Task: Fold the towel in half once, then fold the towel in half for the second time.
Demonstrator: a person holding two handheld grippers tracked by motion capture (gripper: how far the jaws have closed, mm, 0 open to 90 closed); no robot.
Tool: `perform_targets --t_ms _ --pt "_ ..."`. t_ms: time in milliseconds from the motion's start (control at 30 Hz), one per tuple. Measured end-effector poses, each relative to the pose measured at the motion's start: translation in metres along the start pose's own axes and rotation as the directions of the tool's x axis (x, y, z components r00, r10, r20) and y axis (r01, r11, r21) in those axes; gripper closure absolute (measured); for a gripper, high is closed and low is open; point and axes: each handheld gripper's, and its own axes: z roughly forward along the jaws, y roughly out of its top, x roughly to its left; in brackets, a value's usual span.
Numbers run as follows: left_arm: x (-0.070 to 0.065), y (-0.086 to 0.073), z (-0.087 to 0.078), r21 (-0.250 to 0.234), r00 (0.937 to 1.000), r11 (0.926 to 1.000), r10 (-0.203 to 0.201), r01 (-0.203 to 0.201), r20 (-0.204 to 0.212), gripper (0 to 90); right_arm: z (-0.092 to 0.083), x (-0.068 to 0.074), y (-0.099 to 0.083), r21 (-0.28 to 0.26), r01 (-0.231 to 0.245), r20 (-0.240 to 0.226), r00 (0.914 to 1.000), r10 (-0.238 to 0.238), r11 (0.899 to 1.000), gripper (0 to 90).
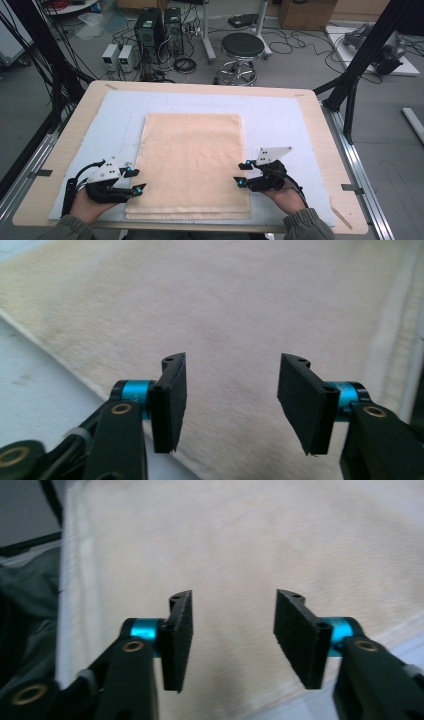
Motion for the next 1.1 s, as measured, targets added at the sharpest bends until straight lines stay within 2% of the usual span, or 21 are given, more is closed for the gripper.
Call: perform_targets --t_ms 133,233,433,633,700,767,933,1100 --pt "0.010 0.007 0.004 -0.015 0.9992 0.9993 -0.033 0.033 -0.023 37.6 0.002 -0.015 0.004 -0.011 -0.031 0.041 0.9987 0.032 0.999 38.3" --pt "0.016 0.011 0.007 -0.021 0.9985 0.9990 -0.040 0.040 -0.038 36.4 0.003 -0.023 0.009 -0.017 -0.040 0.061 0.9973 0.041 0.999 35.6" --pt "0.036 0.024 0.010 -0.038 0.9947 0.9971 -0.069 0.066 -0.077 36.1 0.007 -0.037 0.021 -0.017 -0.030 0.086 0.9958 0.031 0.999 32.7" --pt "0.064 0.046 0.016 -0.057 0.9880 0.9943 -0.097 0.090 -0.120 36.2 0.013 -0.060 0.040 -0.013 -0.013 0.118 0.9929 0.015 1.000 31.7" --pt "0.075 0.052 0.021 -0.070 0.9842 0.9914 -0.119 0.110 -0.131 36.9 0.016 -0.070 0.048 0.003 -0.006 0.135 0.9908 0.006 1.000 31.1" --pt "0.087 0.059 0.026 -0.058 0.9812 0.9905 -0.132 0.125 -0.141 38.7 0.018 -0.081 0.055 -0.012 -0.008 0.143 0.9896 0.010 1.000 31.1" --pt "0.116 0.072 0.040 -0.064 0.9659 0.9825 -0.184 0.175 -0.182 38.7 0.025 -0.105 0.070 -0.009 -0.015 0.177 0.9840 0.016 1.000 31.1" --pt "0.136 0.073 0.053 -0.054 0.9552 0.9790 -0.204 0.197 -0.215 39.2 0.034 -0.128 0.070 -0.004 -0.070 0.211 0.9750 0.069 0.998 30.9"
